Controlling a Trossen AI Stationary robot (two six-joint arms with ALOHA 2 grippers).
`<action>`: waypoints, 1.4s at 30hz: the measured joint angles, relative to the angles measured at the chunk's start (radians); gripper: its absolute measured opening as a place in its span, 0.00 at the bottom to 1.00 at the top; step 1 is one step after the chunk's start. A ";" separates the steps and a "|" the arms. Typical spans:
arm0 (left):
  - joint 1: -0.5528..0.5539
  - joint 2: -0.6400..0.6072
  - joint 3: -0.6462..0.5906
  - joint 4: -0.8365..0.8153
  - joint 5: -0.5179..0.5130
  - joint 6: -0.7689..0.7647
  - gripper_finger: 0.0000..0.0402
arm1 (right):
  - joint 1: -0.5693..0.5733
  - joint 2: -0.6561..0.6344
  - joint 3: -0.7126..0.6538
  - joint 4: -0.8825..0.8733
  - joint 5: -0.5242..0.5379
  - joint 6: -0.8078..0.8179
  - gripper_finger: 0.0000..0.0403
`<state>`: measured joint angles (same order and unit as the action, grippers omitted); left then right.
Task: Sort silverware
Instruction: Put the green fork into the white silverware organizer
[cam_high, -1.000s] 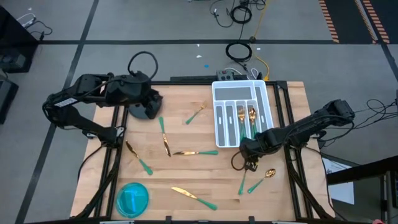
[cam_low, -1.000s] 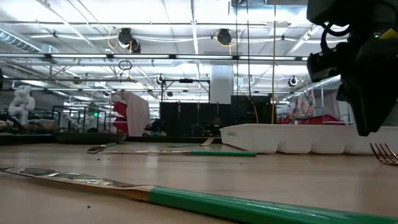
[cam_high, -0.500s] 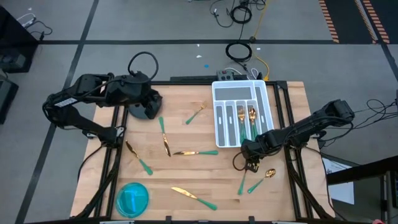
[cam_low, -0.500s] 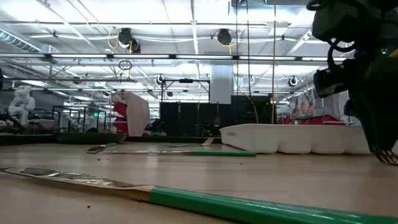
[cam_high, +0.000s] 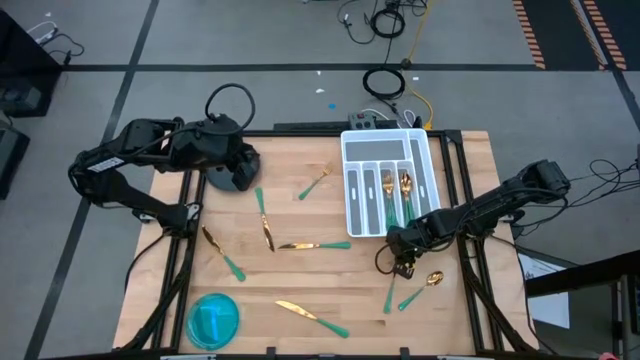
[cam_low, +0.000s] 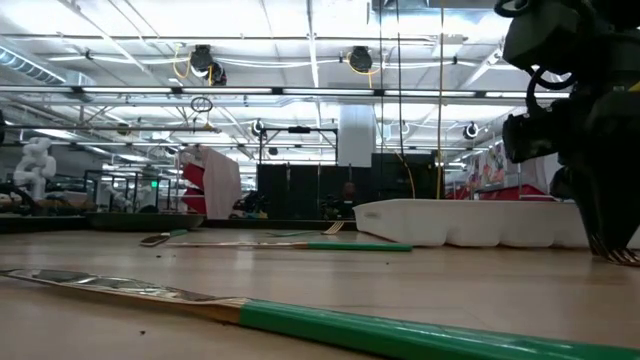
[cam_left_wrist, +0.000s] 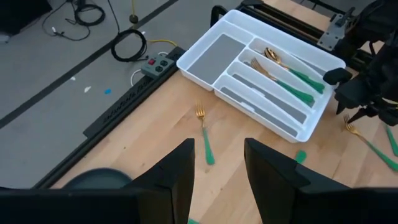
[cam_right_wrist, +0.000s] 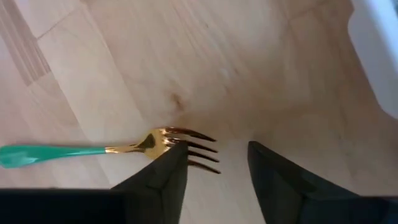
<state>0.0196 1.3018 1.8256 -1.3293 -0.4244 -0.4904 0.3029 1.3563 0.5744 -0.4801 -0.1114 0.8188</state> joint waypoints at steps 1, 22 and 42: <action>0.000 0.000 0.000 0.000 0.000 0.000 0.36 | 0.000 0.000 0.000 0.003 0.000 0.000 0.36; 0.000 0.000 0.000 -0.054 -0.032 0.001 0.36 | 0.000 -0.002 0.001 0.045 -0.001 -0.010 0.01; 0.000 0.000 0.000 -0.071 -0.050 0.010 0.36 | 0.000 -0.065 0.039 0.037 -0.044 0.022 0.00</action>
<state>0.0193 1.3018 1.8256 -1.4006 -0.4747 -0.4809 0.3027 1.2912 0.6131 -0.4429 -0.1551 0.8410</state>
